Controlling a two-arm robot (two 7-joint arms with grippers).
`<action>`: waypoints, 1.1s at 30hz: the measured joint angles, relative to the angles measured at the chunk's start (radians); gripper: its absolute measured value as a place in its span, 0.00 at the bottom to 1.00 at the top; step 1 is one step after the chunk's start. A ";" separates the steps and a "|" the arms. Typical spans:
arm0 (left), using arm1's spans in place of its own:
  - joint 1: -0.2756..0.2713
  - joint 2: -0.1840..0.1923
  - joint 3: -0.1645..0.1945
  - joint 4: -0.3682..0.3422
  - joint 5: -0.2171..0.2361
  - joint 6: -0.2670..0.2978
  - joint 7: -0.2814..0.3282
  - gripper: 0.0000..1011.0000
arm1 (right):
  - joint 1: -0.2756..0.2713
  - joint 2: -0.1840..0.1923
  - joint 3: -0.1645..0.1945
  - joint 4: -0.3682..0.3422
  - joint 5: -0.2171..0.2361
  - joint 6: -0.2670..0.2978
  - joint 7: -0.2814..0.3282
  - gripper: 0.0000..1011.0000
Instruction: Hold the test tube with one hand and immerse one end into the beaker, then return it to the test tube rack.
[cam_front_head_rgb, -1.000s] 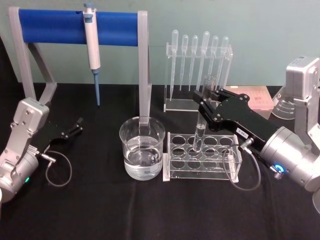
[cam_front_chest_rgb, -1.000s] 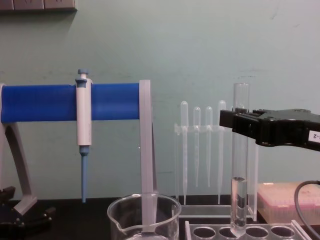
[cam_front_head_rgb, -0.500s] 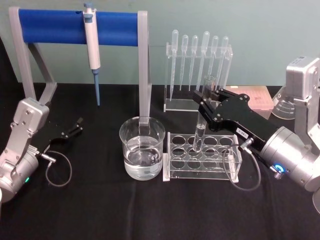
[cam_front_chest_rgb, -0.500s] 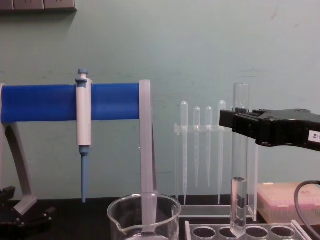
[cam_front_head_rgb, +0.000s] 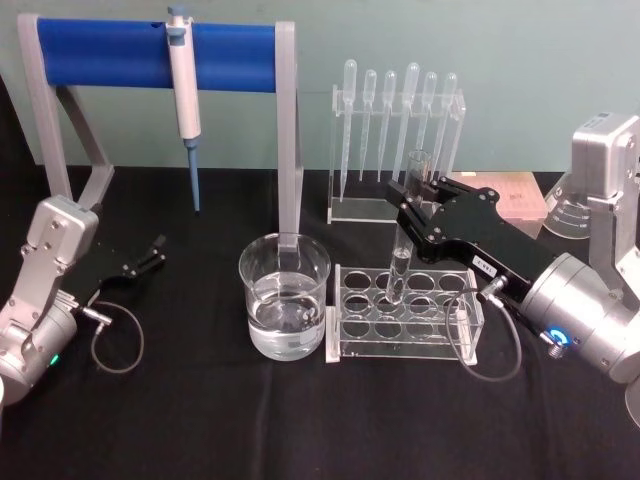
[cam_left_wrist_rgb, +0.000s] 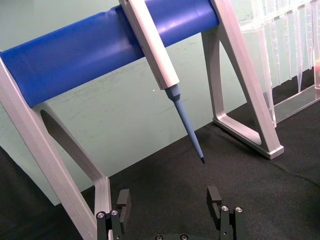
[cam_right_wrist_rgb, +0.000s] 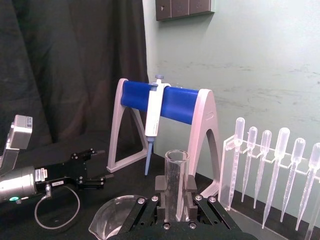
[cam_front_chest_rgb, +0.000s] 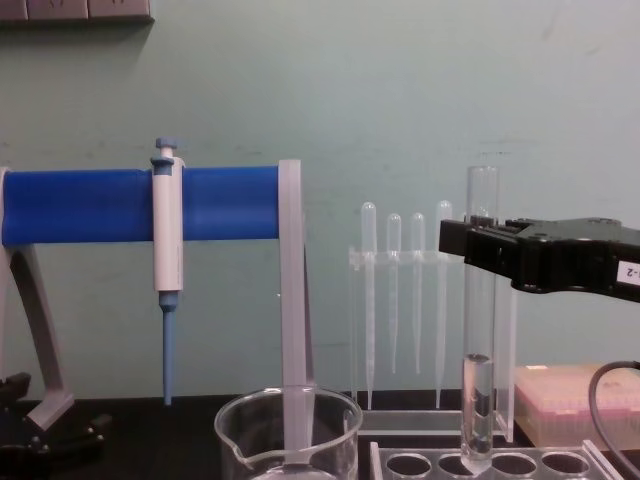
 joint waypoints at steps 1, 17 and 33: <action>0.000 0.000 0.000 0.000 0.000 0.000 0.000 0.99 | 0.000 0.000 0.000 0.000 0.000 0.000 0.000 0.22; 0.000 0.000 0.000 0.000 0.000 0.000 0.000 0.99 | 0.000 0.000 0.000 0.000 0.000 0.000 0.000 0.22; 0.000 0.000 0.000 0.000 0.000 0.000 0.000 0.99 | 0.000 0.000 0.000 0.000 0.000 0.000 0.000 0.22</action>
